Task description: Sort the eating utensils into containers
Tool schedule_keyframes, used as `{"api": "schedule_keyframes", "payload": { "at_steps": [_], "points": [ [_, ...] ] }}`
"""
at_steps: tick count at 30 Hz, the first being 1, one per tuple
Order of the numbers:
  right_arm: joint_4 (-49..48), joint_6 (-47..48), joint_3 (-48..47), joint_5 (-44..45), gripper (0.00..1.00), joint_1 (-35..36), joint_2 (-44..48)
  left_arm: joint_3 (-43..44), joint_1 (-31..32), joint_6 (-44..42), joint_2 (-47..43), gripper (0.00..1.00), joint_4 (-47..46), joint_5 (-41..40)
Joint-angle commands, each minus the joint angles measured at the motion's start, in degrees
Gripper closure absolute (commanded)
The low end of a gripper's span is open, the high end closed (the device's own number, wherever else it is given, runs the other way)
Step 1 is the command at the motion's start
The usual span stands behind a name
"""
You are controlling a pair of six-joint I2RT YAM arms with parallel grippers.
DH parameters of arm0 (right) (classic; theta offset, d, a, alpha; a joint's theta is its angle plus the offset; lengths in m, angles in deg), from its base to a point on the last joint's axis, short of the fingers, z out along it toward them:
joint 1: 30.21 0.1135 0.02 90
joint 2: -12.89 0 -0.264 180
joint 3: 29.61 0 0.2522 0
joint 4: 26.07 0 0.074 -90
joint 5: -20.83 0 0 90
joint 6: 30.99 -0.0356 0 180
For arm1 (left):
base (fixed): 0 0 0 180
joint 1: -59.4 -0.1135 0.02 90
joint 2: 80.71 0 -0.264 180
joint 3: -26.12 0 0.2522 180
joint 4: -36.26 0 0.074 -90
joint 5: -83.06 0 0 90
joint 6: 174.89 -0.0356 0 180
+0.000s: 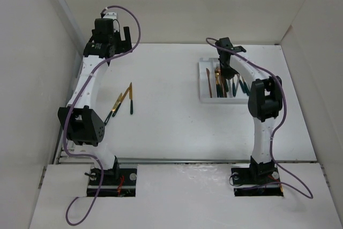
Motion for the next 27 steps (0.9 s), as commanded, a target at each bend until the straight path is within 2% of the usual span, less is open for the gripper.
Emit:
{"api": "schedule_keyframes", "payload": {
  "at_steps": [1, 5, 8, 10, 13, 17, 22, 26, 27],
  "points": [
    [-1.8, 0.4, -0.2, -2.6, 1.00, 0.3, -0.9, 0.7, 0.1, -0.4, -0.5, 0.03, -1.0, 1.2],
    [-2.3, -0.2, -0.2, -4.0, 0.99, 0.3, -0.9, 0.7, 0.1, -0.4, 0.6, 0.06, -0.4, 3.0],
    [-2.3, -0.7, -0.7, -4.5, 0.85, 0.3, -2.1, -0.6, 0.1, -3.9, 1.2, 0.15, -0.4, 6.3],
    [-1.7, -0.7, -0.7, -4.5, 0.71, 0.3, -2.1, -2.8, 0.1, -7.0, 1.2, 0.20, 0.3, 10.8],
    [-1.7, -0.7, -0.7, -4.5, 0.58, 0.3, -1.6, -7.4, 0.1, -11.9, 0.0, 0.21, 1.6, 12.1],
    [-1.7, -0.7, 0.4, -4.5, 0.56, 0.3, -0.4, -13.7, 0.1, -15.7, -0.5, 0.26, 3.4, 8.9],
    [-0.7, -2.1, -1.1, -4.5, 0.54, 0.3, 2.7, -19.7, 0.1, -17.0, -1.1, 0.31, 7.6, 10.9],
    [-0.7, -3.2, -3.5, -4.5, 0.46, 0.3, 5.1, -22.4, 3.2, -16.1, 1.5, 0.28, 9.3, 11.9],
    [-0.7, -3.7, -4.0, -4.0, 0.43, 0.3, 5.6, -23.0, 3.7, -15.1, 2.1, 0.23, 9.3, 11.9]
  ]
}}
